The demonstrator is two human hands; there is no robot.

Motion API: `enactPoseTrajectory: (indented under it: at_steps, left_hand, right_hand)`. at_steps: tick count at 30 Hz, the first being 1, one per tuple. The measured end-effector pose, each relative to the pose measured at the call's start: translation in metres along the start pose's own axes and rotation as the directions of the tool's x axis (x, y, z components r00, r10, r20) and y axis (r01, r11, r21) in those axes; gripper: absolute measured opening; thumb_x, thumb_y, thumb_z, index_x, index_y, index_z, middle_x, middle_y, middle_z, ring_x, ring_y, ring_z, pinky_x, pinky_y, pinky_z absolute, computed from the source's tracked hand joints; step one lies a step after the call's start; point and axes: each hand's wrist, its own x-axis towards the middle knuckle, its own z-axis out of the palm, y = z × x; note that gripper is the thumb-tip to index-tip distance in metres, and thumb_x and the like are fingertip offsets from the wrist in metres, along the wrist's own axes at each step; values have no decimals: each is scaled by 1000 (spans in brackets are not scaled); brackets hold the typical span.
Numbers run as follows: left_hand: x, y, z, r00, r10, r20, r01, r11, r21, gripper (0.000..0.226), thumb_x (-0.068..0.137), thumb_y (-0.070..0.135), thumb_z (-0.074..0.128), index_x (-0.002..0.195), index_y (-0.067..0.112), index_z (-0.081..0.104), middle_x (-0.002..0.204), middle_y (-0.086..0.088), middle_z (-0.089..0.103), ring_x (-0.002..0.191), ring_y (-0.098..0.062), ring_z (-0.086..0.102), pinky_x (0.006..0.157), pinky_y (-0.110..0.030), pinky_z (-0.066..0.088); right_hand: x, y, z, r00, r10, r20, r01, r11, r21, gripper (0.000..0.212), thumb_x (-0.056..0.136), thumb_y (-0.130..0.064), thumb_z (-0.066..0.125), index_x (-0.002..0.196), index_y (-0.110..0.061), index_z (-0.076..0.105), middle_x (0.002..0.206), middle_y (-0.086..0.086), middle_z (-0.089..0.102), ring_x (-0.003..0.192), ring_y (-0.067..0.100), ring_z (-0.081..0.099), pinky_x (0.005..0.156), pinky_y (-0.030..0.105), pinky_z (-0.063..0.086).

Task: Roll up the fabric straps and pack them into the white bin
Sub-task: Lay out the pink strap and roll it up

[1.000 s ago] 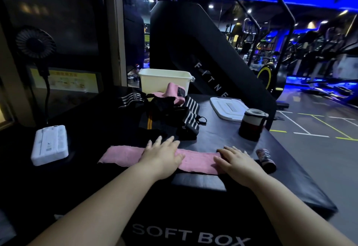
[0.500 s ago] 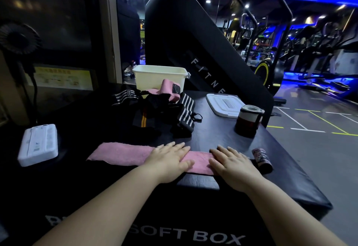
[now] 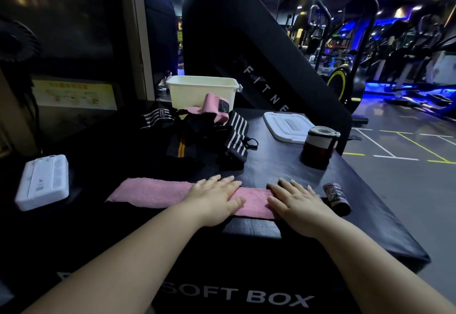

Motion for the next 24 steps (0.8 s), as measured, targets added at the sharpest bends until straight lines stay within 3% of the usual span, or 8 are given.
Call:
enactPoseTrajectory:
  at_steps: [5, 8, 12, 16, 21, 24]
  left_hand:
    - [1, 0, 2, 1000, 8, 10, -8, 1000, 4, 60, 99, 60, 21, 154, 39, 8, 162, 16, -1, 149, -10, -5, 120, -39, -3]
    - [4, -1, -7, 999, -28, 25, 29, 998, -61, 59, 98, 61, 26, 152, 40, 16, 162, 13, 11, 149, -15, 7, 118, -39, 7]
    - [18, -5, -33, 964, -227, -140, 173, 932, -320, 49, 95, 64, 34, 136, 41, 45, 139, -6, 47, 127, -32, 44, 108, -38, 35]
    - [47, -21, -61, 888, -331, -319, 217, 914, -344, 44, 99, 55, 33, 124, 27, 55, 134, -3, 54, 127, -31, 40, 103, -42, 34]
    - [93, -47, -79, 797, -476, -371, 255, 822, -509, 43, 99, 51, 36, 121, 19, 56, 138, -10, 49, 130, -33, 36, 105, -40, 31]
    - [119, -60, -79, 762, -544, -351, 265, 757, -597, 44, 99, 51, 37, 123, 18, 54, 140, -11, 46, 132, -32, 34, 106, -39, 30]
  right_hand:
    - [-2, 1, 1, 1000, 1, 12, -1, 1000, -3, 57, 100, -57, 22, 153, -39, 13, 164, -4, 4, 151, 20, 1, 120, 47, 0]
    - [0, -3, -7, 999, 0, 42, -1, 999, 32, 56, 101, -56, 25, 153, -37, 16, 164, -1, 4, 151, 21, 0, 120, 47, 0]
    - [14, -12, -29, 999, 1, -53, 6, 993, 118, 55, 101, -52, 29, 152, -31, 25, 163, 2, 14, 150, 20, 9, 121, 44, 9]
    - [46, -26, -54, 987, 11, -159, 30, 967, 253, 51, 102, -47, 33, 147, -24, 36, 155, 4, 33, 139, 21, 34, 111, 35, 32]
    - [105, -44, -68, 951, 52, -304, 67, 928, 367, 40, 97, -44, 38, 121, -18, 58, 123, 9, 60, 113, 27, 56, 94, 40, 46]
    - [142, -54, -67, 946, 56, -318, 100, 886, 452, 38, 92, -47, 37, 96, -16, 59, 89, 3, 63, 88, 27, 59, 70, 36, 44]
